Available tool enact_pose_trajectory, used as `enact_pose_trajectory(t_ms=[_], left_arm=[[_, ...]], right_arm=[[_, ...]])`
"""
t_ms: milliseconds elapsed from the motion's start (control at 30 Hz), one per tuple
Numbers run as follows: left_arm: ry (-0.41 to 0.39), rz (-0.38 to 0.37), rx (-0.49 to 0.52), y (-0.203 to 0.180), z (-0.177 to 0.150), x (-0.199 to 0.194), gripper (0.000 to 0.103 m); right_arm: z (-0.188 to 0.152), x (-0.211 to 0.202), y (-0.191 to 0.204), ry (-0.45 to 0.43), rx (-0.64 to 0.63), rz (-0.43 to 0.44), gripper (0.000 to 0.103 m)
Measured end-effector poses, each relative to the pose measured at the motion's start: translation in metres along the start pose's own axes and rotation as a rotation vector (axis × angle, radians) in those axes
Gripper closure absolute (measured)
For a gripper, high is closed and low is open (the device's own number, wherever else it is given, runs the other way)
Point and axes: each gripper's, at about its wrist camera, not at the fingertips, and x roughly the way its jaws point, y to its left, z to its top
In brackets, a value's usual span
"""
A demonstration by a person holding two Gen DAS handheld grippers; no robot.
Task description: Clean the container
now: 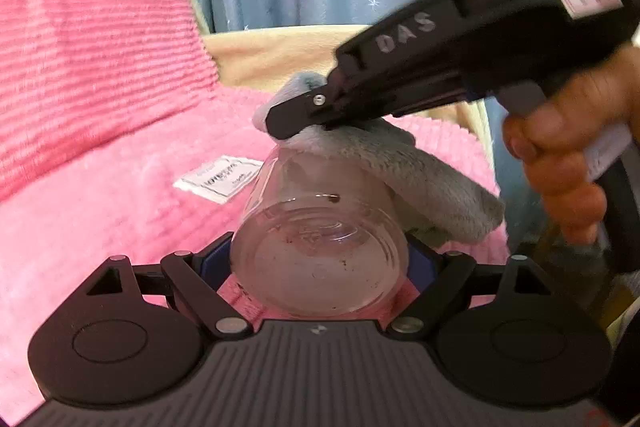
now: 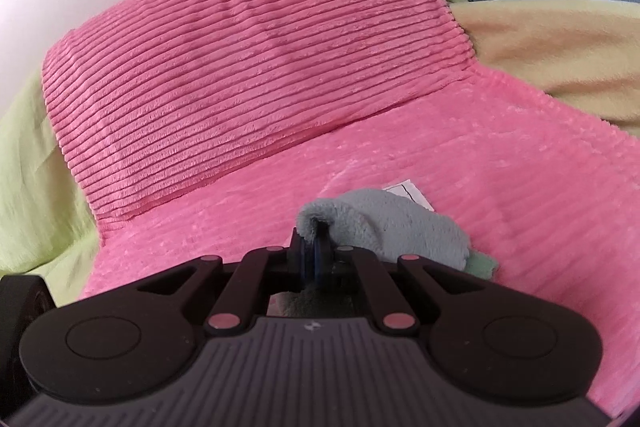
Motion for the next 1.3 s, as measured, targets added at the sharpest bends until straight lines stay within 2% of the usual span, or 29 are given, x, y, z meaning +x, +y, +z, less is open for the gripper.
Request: enact_pose_trajectory(t_ms=[133, 333, 567, 733, 933, 1033, 1100, 1233, 1300], left_arm=[[-0.001, 0.011, 0.016, 0.001, 0.001, 0.002, 0.017], [0.008, 0.123, 0.238, -0.030, -0.006, -0.001, 0.017], [0.008, 0.130, 0.271, -0.033, -0.007, 0.001, 0.017], [0.013, 0.108, 0.207, -0.026, -0.005, 0.002, 0.017], [-0.001, -0.003, -0.011, 0.000, -0.002, 0.000, 0.017], [-0.007, -0.011, -0.026, 0.002, -0.001, 0.000, 0.017], [-0.015, 0.011, 0.010, -0.008, -0.001, -0.003, 0.017], [-0.015, 0.123, 0.216, -0.032, -0.005, -0.006, 0.018], [-0.008, 0.132, 0.243, -0.034, -0.006, -0.004, 0.018]], right_arm=[[0.000, -0.001, 0.001, 0.001, -0.001, 0.002, 0.102], [0.000, -0.002, 0.002, 0.002, -0.004, 0.004, 0.102], [0.000, -0.003, 0.004, 0.004, -0.006, 0.007, 0.102], [0.000, -0.004, 0.005, 0.005, -0.008, 0.009, 0.102], [0.000, -0.006, 0.007, 0.007, -0.010, 0.011, 0.102], [0.000, -0.006, 0.007, 0.007, -0.011, 0.012, 0.102], [0.000, -0.007, 0.008, 0.008, -0.012, 0.013, 0.102], [-0.001, -0.007, 0.009, 0.009, -0.013, 0.014, 0.102], [-0.001, -0.008, 0.009, 0.009, -0.014, 0.015, 0.102]])
